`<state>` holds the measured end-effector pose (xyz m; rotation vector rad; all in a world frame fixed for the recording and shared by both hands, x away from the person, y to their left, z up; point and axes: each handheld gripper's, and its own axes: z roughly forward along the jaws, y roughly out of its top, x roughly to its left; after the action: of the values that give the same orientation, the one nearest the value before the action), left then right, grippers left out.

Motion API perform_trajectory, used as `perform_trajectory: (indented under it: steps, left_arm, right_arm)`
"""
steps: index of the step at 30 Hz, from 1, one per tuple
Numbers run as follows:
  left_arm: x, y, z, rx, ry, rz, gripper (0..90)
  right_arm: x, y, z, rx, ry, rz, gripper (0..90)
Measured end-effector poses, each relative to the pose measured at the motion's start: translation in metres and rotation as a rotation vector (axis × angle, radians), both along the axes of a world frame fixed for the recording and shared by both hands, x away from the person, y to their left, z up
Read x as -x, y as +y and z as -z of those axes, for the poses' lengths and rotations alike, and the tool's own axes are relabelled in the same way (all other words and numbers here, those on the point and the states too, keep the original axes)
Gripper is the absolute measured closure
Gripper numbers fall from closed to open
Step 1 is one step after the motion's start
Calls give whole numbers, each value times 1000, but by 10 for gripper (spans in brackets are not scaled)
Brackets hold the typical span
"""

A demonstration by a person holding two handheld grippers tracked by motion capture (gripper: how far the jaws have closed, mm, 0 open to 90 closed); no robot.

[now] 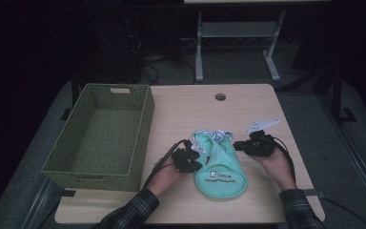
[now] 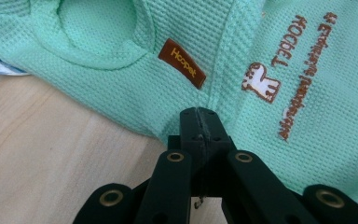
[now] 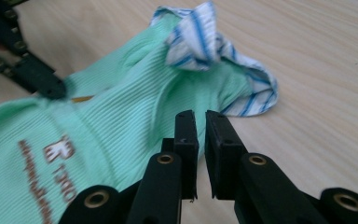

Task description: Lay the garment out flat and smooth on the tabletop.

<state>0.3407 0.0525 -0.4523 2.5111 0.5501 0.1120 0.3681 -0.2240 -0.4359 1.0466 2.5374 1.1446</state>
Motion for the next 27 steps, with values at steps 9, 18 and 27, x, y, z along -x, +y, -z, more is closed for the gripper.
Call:
perform_trajectory:
  steps: [9, 18, 27]
  left_arm:
    - [-1, 1, 0, 3, 19, -4, 897]
    - [-2, 1, 0, 0, 21, 0, 897]
    - [-2, 0, 0, 4, 27, -1, 897]
  right_arm:
    - [-31, 13, 20, 10, 35, 43, 816]
    - [-32, 30, 30, 56, 26, 15, 723]
    - [-42, 28, 24, -12, 35, 54, 723]
